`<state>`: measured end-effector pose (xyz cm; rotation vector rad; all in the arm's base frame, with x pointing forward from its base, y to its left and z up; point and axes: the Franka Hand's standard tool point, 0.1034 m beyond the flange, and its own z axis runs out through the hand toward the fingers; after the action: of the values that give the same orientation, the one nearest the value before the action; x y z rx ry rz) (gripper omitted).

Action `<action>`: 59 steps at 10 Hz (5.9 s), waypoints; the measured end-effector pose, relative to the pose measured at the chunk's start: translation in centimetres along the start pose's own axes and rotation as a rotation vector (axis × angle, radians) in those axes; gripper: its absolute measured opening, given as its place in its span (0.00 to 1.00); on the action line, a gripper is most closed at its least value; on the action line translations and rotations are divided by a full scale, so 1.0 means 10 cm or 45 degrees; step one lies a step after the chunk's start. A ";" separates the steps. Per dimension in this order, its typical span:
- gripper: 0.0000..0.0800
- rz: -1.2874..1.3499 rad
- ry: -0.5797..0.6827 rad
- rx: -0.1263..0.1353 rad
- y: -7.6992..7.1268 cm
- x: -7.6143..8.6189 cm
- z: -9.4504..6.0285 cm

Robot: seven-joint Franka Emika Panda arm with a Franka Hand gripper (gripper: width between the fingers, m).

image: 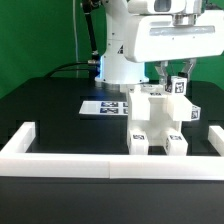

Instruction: Assemble chair

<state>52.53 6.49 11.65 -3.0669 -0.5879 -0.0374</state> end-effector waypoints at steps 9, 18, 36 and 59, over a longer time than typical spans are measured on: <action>0.36 0.943 0.003 0.038 0.01 0.01 0.00; 0.81 0.950 0.020 0.074 -0.12 -0.02 -0.32; 0.81 1.200 -0.035 0.067 -0.95 -0.57 -0.06; 0.81 1.207 -0.111 -0.046 -1.32 -1.14 0.75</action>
Offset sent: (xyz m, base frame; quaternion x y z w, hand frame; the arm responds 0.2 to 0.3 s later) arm -0.0010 -0.0043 0.0007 -0.0022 -0.0202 0.2615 0.9650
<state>37.19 14.66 4.03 -3.0352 0.8882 0.0994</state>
